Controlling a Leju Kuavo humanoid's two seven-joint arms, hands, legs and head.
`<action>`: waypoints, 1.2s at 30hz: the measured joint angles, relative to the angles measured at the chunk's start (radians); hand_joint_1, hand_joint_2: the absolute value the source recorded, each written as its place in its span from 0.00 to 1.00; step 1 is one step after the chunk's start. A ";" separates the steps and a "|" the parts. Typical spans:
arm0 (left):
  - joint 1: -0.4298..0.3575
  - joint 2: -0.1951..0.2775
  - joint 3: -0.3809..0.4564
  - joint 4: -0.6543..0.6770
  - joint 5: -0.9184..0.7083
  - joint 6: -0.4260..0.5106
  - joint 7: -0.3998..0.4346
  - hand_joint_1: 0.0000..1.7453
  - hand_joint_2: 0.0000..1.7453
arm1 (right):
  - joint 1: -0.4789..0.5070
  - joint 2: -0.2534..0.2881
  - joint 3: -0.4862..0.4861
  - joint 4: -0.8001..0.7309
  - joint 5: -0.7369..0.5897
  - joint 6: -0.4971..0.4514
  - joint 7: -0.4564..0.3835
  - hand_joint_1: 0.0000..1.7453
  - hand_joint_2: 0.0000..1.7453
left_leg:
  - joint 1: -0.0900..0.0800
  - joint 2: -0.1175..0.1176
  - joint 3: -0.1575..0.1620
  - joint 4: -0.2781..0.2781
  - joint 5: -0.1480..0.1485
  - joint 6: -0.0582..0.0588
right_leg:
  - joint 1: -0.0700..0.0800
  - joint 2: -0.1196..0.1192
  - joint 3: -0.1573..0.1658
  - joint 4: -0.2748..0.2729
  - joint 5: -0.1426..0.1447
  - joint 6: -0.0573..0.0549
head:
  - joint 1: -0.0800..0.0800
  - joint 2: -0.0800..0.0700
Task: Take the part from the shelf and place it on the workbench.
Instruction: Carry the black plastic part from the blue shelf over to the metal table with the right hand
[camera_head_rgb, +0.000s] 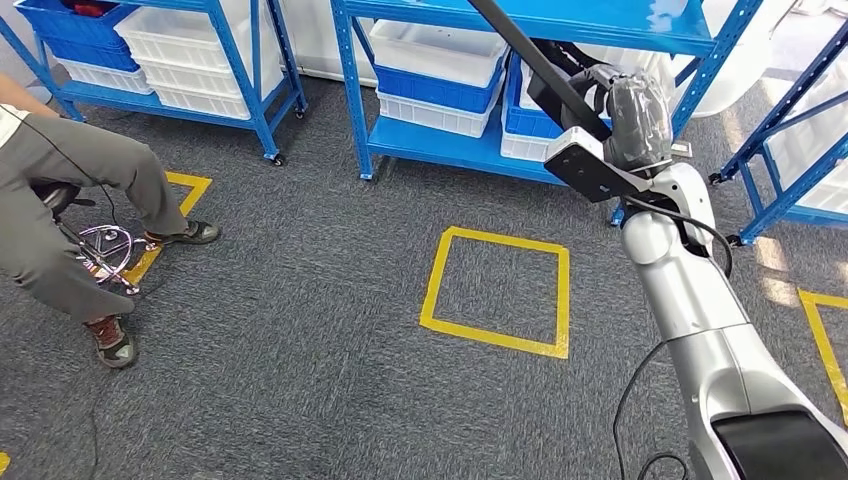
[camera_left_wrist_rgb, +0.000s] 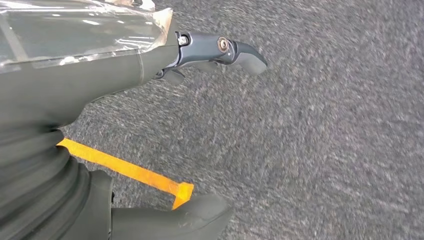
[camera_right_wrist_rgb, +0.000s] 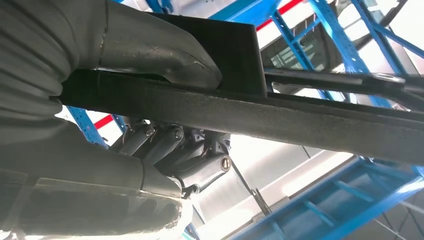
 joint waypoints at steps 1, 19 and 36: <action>-0.001 -0.001 0.000 0.000 0.000 0.000 0.000 0.00 1.00 | 0.000 -0.002 -0.001 0.001 0.000 -0.001 0.000 0.98 1.00 | 0.004 0.003 -0.007 -0.010 0.017 0.004 | 0.001 0.003 -0.012 0.015 -0.020 -0.001 | 0.001 0.000; 0.007 0.001 0.001 -0.001 -0.003 0.000 -0.008 0.00 1.00 | 0.018 -0.009 -0.027 0.006 0.000 -0.007 -0.004 0.98 1.00 | 0.021 0.010 -0.249 0.199 -0.014 -0.059 | -0.024 0.008 0.119 0.016 -0.136 -0.019 | -0.003 0.000; 0.008 0.008 0.045 -0.002 0.021 0.000 -0.011 0.00 1.00 | 0.040 0.149 0.013 0.154 0.056 -0.028 -0.016 0.98 1.00 | -0.015 0.007 -0.087 -0.009 0.085 0.018 | -0.010 0.011 -0.031 0.252 -0.211 0.000 | 0.011 0.000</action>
